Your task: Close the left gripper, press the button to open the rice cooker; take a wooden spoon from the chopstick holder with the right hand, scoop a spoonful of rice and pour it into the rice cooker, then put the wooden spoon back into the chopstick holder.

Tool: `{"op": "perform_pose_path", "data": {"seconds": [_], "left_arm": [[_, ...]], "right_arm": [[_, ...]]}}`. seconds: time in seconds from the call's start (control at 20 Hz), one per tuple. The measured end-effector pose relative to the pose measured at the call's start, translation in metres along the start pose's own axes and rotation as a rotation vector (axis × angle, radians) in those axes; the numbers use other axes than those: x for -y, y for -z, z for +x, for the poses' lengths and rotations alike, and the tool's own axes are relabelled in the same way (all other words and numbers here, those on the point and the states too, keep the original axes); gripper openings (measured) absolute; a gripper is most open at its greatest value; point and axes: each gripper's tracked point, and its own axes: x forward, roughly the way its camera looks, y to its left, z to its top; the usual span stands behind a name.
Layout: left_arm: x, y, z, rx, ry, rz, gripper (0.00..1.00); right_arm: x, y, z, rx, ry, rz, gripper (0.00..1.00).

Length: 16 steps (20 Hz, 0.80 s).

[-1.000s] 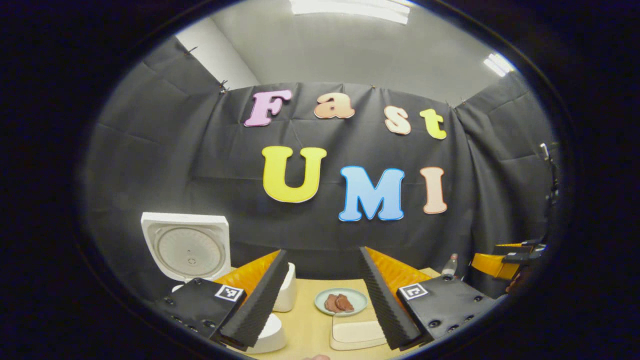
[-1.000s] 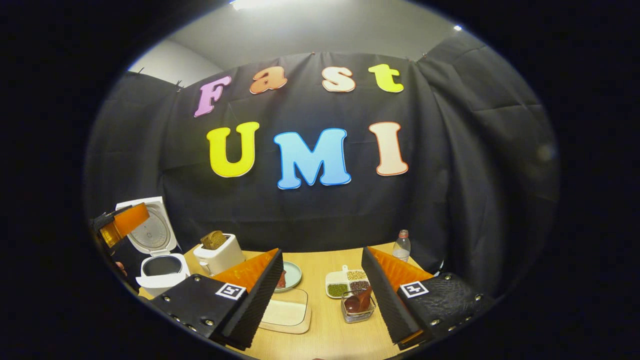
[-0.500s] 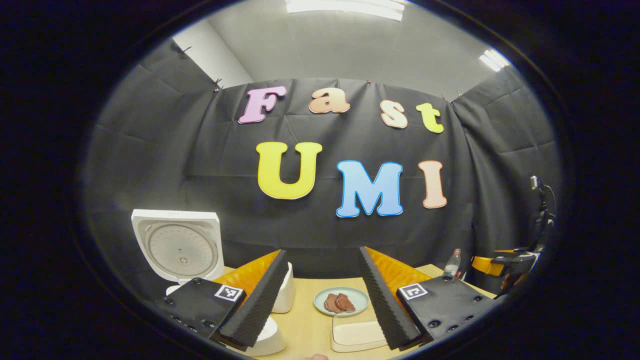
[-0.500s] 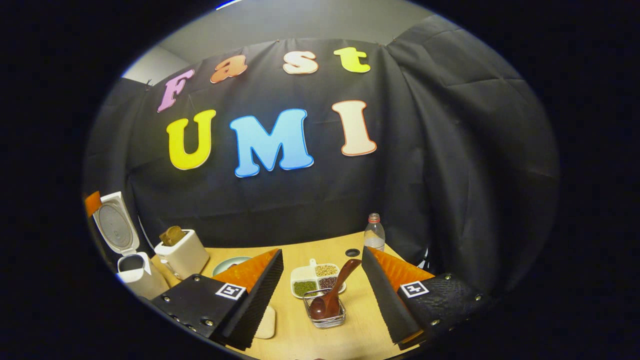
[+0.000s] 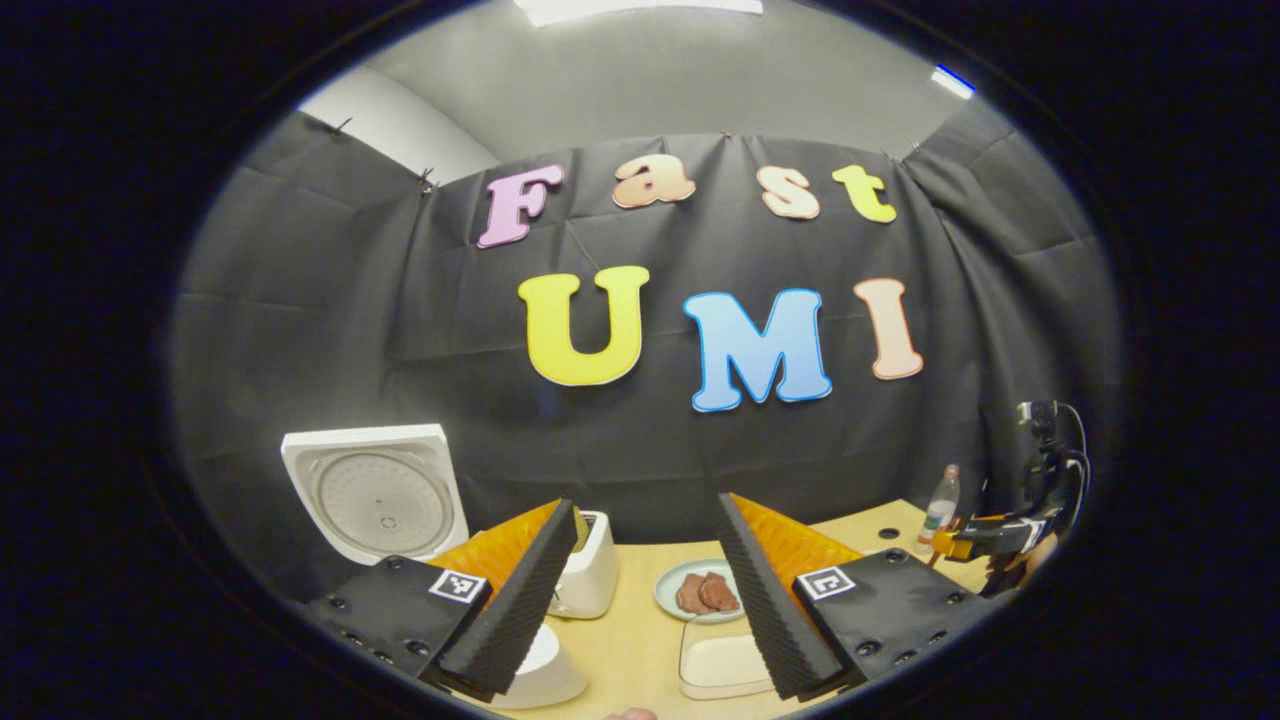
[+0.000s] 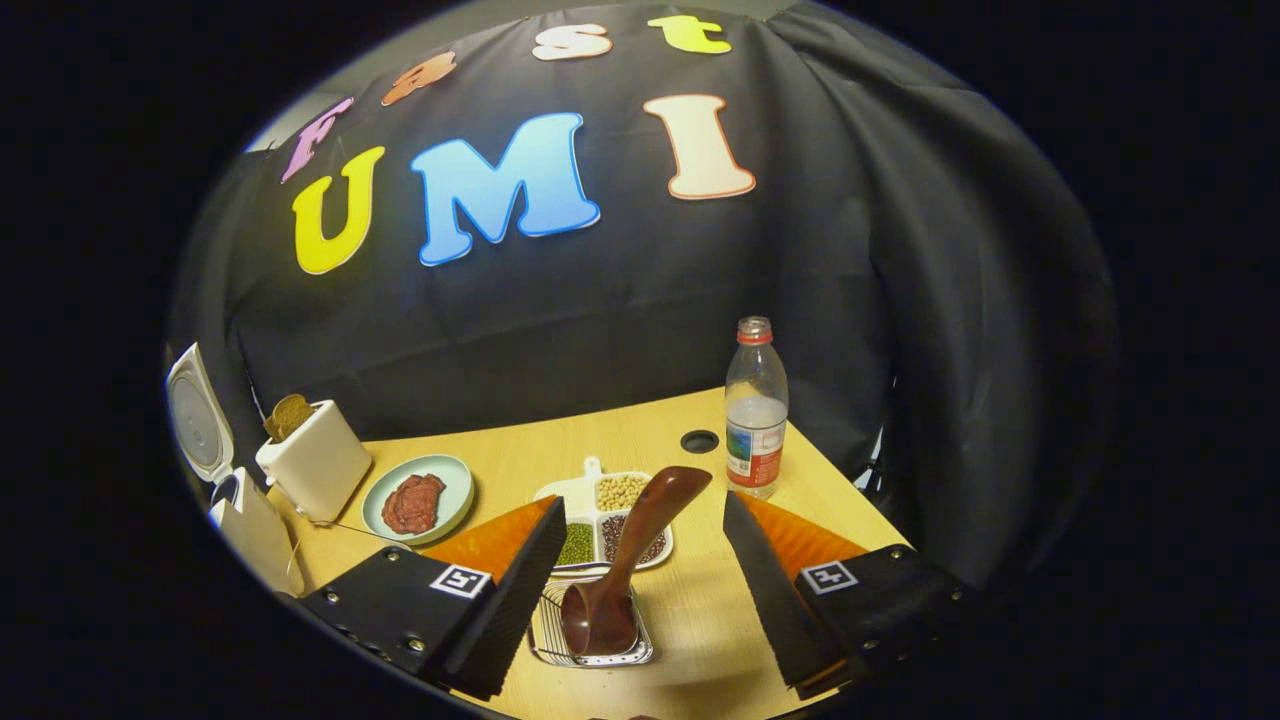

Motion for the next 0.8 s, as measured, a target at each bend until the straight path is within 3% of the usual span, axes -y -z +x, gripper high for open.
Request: {"op": "perform_pose_path", "data": {"seconds": [0.1, 0.3, 0.4, 0.45, 0.5, 0.6, 0.7, 0.8], "left_arm": [[0.009, 0.001, 0.003, -0.010, -0.005, 0.034, 0.98], [0.015, 0.005, 0.008, -0.040, -0.023, -0.034, 1.00], [0.010, 0.004, 0.009, -0.043, -0.049, -0.035, 0.98], [0.009, 0.007, 0.008, -0.046, -0.056, -0.030, 0.98], [0.007, 0.009, 0.007, -0.052, -0.060, -0.025, 0.98], [0.006, 0.011, 0.005, -0.058, -0.065, -0.022, 1.00], [0.007, 0.009, 0.002, -0.052, -0.064, -0.029, 0.98], [0.007, 0.008, -0.001, -0.045, -0.062, -0.037, 1.00]], "right_arm": [[-0.003, 0.005, 0.014, -0.022, -0.032, 0.026, 0.97], [-0.006, 0.009, 0.035, -0.045, -0.079, 0.079, 0.95], [-0.010, 0.010, 0.038, -0.057, -0.108, 0.097, 0.79], [-0.010, 0.014, 0.039, -0.068, -0.113, 0.092, 0.80], [-0.004, 0.013, 0.038, -0.068, -0.096, 0.082, 0.51], [-0.013, 0.008, 0.032, -0.067, -0.112, 0.119, 0.25], [-0.016, 0.004, 0.023, -0.062, -0.107, 0.104, 0.11], [-0.024, -0.007, 0.014, -0.039, -0.104, 0.088, 0.07]]}}
